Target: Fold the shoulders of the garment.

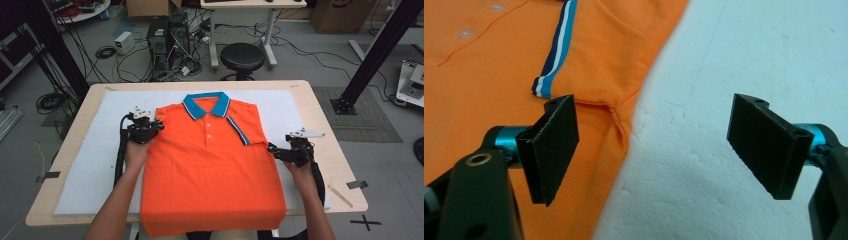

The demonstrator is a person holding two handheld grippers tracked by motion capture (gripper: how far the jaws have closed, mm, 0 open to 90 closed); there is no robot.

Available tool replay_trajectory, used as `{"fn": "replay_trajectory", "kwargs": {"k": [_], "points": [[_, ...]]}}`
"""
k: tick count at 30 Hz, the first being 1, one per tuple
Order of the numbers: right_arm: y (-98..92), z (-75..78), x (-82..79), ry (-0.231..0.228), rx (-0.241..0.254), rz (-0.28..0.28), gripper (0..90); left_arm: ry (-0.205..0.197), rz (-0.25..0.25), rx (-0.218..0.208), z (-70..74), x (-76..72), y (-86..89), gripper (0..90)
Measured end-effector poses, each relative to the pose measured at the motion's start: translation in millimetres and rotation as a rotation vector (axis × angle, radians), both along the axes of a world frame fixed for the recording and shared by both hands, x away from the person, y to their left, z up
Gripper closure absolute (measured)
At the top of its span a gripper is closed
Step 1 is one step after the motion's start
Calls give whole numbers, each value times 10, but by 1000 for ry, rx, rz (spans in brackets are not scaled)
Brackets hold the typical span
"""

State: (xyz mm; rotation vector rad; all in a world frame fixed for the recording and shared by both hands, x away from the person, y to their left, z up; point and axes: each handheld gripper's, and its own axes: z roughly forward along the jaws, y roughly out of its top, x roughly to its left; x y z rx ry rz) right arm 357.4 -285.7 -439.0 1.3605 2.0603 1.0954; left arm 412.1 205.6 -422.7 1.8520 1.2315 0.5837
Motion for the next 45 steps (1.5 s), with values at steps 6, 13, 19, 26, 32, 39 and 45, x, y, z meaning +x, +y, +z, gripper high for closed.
{"fn": "replay_trajectory", "kwargs": {"k": [6, 13, 19, 26, 32, 39, 45], "points": [[0, 3, 3, 0, 0, -2, 209, -30, -50, 8, 16, -4, -208, 789], [4, 14, -4, -4, 1, 1, 209, -47, -17, -10, 248, 122, -220, 487], [0, 13, -15, -5, 3, 3, 209, 45, 4, 0, 114, 250, -173, 422], [35, 14, -10, -3, -3, 9, 209, 120, 15, 64, -62, 375, -298, 490], [28, 16, -14, -6, -1, 8, 209, 106, -3, 98, -61, 377, -410, 865], [17, 20, -26, -7, 2, 5, 209, 55, -55, -100, 51, 357, -463, 700], [31, 12, -26, -7, -4, 10, 209, 48, 65, 80, 43, 280, -303, 537]]}}
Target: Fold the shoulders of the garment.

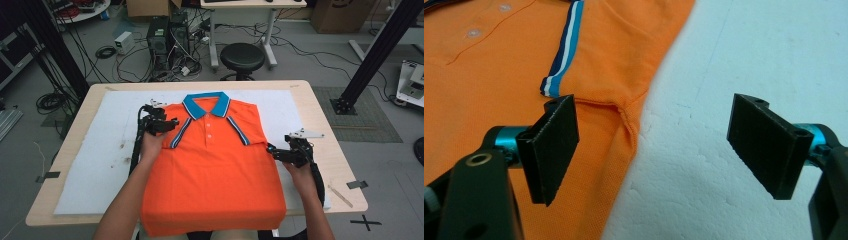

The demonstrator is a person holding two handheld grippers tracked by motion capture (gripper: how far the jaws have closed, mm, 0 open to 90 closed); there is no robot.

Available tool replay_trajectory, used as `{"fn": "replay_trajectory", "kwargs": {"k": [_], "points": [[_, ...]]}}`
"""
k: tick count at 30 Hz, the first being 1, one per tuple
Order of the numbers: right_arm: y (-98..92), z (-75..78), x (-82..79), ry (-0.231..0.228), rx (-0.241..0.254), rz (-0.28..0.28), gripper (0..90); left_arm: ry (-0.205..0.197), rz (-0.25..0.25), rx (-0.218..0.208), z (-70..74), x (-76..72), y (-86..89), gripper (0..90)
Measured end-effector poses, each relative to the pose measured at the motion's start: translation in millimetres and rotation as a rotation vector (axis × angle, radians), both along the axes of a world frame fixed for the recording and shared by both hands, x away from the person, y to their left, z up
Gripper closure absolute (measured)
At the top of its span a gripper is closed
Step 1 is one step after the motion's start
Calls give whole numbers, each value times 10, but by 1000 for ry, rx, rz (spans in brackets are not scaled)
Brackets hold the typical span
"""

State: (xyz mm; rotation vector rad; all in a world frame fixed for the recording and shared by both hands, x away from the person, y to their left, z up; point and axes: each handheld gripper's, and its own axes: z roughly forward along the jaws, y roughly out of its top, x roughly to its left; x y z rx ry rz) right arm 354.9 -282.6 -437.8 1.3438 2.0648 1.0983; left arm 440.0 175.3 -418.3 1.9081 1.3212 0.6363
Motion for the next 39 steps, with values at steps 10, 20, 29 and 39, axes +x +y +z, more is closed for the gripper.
{"fn": "replay_trajectory", "kwargs": {"k": [10, 20, 29, 39], "points": [[37, -9, 3, 8, -6, 8, 209, 34, 46, 76, -331, -170, 301, 504], [58, -16, 12, 10, -8, 20, 209, -36, 54, -60, -296, -230, 457, 274], [65, -2, 19, 11, -19, 14, 209, -146, 21, -159, -231, -361, 637, 250], [70, 7, -15, 4, -23, 18, 208, -161, 4, -171, -229, -418, 663, 250]]}}
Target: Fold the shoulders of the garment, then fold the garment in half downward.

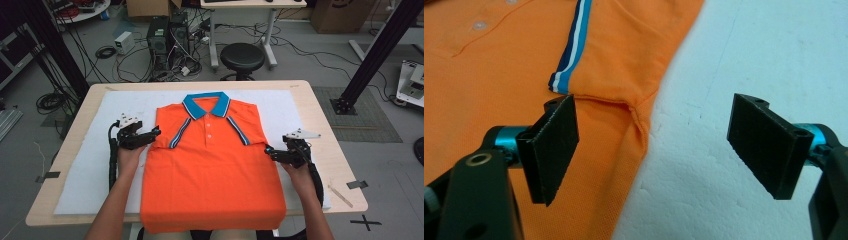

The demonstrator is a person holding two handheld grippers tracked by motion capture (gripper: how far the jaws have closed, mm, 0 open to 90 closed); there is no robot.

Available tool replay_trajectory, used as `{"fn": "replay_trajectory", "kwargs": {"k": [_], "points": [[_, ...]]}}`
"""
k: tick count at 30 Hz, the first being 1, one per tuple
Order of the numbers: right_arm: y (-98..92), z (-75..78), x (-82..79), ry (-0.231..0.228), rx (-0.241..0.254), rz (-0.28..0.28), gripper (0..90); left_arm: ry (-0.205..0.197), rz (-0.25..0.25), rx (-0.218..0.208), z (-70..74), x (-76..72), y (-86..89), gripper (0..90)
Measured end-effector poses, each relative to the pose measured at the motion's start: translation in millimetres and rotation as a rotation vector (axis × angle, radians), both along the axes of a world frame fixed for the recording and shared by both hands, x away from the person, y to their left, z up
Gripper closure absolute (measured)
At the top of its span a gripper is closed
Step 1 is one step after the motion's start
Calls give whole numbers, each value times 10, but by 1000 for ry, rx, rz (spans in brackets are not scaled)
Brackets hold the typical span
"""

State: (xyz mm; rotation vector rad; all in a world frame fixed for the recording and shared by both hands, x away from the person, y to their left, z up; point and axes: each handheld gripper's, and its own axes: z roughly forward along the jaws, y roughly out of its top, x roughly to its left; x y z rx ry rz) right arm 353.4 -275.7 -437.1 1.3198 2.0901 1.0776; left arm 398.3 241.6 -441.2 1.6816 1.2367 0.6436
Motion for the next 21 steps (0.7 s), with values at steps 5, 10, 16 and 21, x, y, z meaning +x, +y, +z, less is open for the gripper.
{"fn": "replay_trajectory", "kwargs": {"k": [5, 10, 16, 21], "points": [[-3, 2, 4, 2, 3, -3, 208, -6, -8, 5, 33, -30, -27, 251], [13, 18, -22, -9, 0, 9, 208, -10, -9, 6, 41, -37, -37, 251], [16, 19, -40, -10, -5, 12, 208, -7, -10, 2, 44, -64, -34, 251], [23, 26, -39, -5, 5, 2, 208, 14, 2, -13, 19, -87, 7, 251]]}}
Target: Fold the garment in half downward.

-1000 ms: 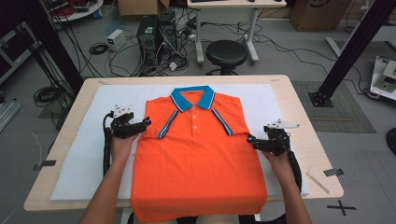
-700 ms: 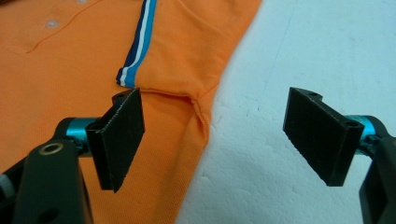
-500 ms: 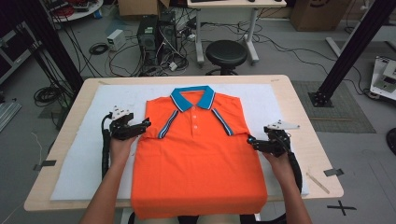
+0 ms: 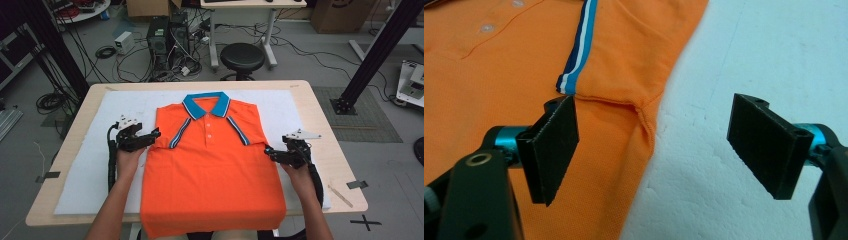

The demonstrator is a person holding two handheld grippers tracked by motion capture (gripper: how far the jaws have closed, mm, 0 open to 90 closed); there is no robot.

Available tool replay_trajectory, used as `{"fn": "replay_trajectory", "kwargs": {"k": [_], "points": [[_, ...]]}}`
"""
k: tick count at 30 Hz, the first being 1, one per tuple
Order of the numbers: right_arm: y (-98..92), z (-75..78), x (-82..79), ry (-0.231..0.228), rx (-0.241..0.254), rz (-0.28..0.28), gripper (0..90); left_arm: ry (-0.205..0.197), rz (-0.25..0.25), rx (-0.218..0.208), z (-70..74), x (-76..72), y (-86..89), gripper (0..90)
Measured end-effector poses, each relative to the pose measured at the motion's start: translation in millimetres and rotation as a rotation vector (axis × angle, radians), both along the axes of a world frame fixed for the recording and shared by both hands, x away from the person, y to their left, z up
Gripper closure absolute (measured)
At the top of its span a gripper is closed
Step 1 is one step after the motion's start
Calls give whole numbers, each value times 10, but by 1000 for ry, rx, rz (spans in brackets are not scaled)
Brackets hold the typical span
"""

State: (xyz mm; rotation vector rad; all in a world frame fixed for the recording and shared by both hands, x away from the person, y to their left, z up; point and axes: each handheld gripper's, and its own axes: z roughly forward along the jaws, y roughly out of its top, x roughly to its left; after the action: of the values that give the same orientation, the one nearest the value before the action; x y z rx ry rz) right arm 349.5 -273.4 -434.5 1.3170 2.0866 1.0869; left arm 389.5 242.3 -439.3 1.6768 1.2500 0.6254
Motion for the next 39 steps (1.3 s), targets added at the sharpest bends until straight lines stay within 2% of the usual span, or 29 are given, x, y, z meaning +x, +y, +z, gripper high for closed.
{"fn": "replay_trajectory", "kwargs": {"k": [7, 11, 13, 15, 18, 23, 25, 28, 32, 35, 39], "points": [[-3, -39, -37, 17, -15, -17, 226, 49, 12, 22, -41, -189, 36, 250], [-32, -72, -104, 47, -20, -42, 322, 107, 8, 4, -120, -397, 48, 250], [-49, -93, -145, 68, -19, -45, 377, 114, -1, 7, -134, -491, 38, 250], [-58, -106, -185, 78, -24, -39, 432, 122, 0, 14, -122, -562, 29, 251], [-52, -105, -244, 85, -34, -25, 499, 157, -7, 44, -122, -630, 16, 257], [-24, -113, -369, 100, -59, -12, 555, 218, -24, 25, -152, -803, 4, 342], [-19, -123, -424, 111, -62, -12, 567, 214, -19, 16, -150, -898, -13, 377], [-2, -141, -527, 122, -58, 3, 593, 214, -41, 25, -150, -1058, -64, 431], [20, -139, -617, 123, -73, 8, 614, 209, -42, 47, -151, -1158, -105, 458], [24, -134, -694, 124, -82, 14, 634, 207, -49, 46, -154, -1249, -125, 463], [19, -136, -782, 135, -92, 14, 686, 184, -57, 97, -161, -1410, -202, 485]]}}
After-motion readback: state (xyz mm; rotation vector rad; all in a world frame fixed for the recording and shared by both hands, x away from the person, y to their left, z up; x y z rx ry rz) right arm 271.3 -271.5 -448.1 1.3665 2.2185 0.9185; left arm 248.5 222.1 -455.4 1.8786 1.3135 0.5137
